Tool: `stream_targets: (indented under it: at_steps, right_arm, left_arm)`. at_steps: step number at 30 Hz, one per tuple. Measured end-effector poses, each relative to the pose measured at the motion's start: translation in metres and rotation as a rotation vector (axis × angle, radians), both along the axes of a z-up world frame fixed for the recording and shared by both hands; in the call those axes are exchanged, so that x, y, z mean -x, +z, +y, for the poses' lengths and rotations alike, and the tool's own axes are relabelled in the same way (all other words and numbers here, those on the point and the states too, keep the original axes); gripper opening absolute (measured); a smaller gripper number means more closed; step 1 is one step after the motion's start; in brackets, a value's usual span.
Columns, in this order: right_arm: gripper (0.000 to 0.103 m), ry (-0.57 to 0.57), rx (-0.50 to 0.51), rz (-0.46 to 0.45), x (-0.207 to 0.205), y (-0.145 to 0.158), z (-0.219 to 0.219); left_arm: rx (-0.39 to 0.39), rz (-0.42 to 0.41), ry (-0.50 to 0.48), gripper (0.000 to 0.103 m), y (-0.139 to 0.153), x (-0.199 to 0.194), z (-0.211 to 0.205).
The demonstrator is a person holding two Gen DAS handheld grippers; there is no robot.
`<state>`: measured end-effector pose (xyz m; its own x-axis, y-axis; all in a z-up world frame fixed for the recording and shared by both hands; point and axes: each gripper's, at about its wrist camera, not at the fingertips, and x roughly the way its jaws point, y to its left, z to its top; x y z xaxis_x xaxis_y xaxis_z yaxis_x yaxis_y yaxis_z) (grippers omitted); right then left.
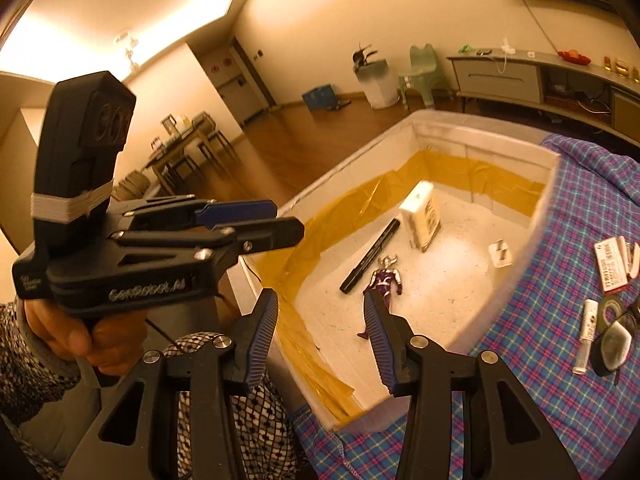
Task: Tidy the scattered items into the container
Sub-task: 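Withdraw both tools from the box back toward the cloth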
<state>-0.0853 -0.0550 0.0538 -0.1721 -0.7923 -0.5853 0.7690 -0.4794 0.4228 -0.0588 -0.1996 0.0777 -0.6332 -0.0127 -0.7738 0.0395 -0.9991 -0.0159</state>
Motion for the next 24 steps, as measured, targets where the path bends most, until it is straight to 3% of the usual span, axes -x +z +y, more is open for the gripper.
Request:
stream_targets:
  at_steps: [6,13,16,20,24]
  right_arm:
    - [0.049,-0.075,0.039,0.000,0.006,0.008,0.045]
    - [0.054,-0.250,0.087,-0.065,0.034,-0.003,0.114]
    - [0.054,-0.337,0.089,-0.099,0.051,-0.014,0.141]
    - [0.065,-0.448,0.084,-0.142,0.072,-0.029,0.175]
    - [0.066,-0.528,0.090,-0.224,0.092,-0.051,0.201]
  left_arm:
    - [-0.023,-0.002,-0.065,0.042,0.006,0.007,0.042]
    - [-0.053,-0.019,-0.145,0.043,0.001,0.024,0.103]
    - [-0.059,-0.035,-0.164,0.043,-0.007,0.035,0.126]
    - [-0.075,-0.066,-0.161,0.044,-0.028,0.056,0.147]
    - [-0.102,-0.099,-0.139,0.044,-0.052,0.075,0.158]
